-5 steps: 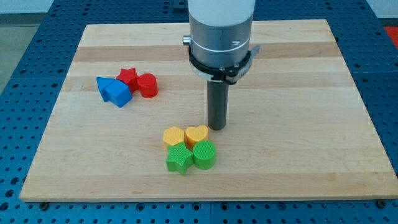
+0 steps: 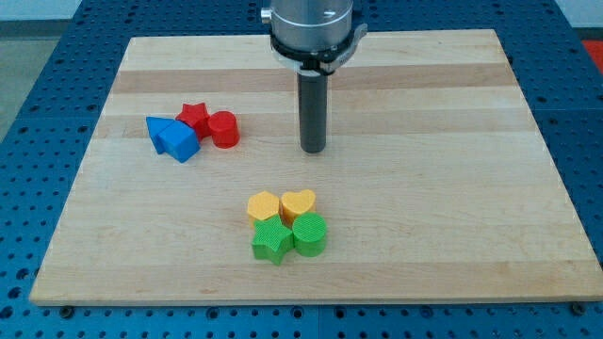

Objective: Push the group of blocks left a bit

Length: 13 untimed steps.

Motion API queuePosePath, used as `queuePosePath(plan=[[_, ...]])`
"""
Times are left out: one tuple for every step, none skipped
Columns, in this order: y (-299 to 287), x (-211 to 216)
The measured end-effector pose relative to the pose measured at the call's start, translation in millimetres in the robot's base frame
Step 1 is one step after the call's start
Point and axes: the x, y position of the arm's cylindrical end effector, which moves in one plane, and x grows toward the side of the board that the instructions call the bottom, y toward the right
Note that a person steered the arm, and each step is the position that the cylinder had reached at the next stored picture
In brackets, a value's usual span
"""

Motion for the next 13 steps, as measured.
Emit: queuePosePath(plan=[[-25,-22],[-51,-23],[-77,-23],[-102,-23],[-121,-23],[-134,-23],[-117,-23],[-74,-26],[-84,-53],[-118,-75],[-148,-79],[-153,-74],[-153,-71]])
